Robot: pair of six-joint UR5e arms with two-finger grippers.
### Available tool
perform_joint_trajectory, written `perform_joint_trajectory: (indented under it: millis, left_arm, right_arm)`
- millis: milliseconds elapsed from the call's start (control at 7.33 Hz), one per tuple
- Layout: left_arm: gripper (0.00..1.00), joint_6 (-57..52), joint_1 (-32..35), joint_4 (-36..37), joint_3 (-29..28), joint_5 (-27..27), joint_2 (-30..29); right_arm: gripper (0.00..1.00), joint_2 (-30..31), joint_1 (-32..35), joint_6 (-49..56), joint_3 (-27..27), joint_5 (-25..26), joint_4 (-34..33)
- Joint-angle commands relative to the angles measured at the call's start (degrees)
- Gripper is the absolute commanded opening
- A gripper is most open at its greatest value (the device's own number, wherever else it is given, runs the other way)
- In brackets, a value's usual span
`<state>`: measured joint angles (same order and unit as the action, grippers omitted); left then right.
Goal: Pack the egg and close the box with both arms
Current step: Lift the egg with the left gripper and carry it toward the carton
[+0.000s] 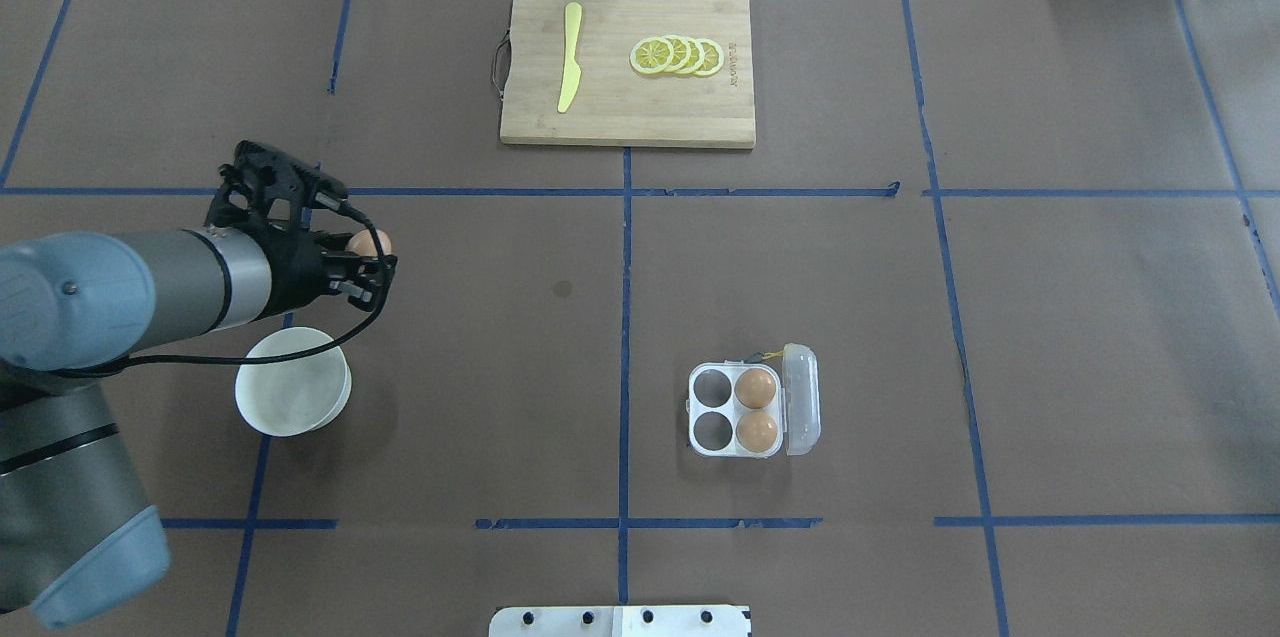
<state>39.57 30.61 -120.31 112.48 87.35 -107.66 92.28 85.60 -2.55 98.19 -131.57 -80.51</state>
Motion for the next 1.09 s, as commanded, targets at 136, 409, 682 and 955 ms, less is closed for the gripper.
perform_joint_trajectory:
  millis: [136, 409, 682, 955]
  left_arm:
    - [0.00, -11.7, -5.5, -18.2, -7.4, -3.2, -4.6]
    - [0.00, -27.3, -9.1, -33.3, -13.7, -2.9, -6.5]
    - [0.00, -33.8, -15.4, -42.6, -23.1, -2.8, -12.4]
    - [0.00, -36.1, -17.2, -44.7, -28.5, -2.8, -16.5]
  right_arm:
    - [1.00, 0.0, 0.0, 0.0, 0.0, 0.0, 0.0]
    - [1.00, 0.1, 0.0, 0.0, -0.1, 0.1, 0.0]
    - [1.00, 0.3, 0.0, 0.0, -0.3, 0.1, 0.0]
    - [1.00, 0.4, 0.1, 0.0, -0.3, 0.1, 0.0]
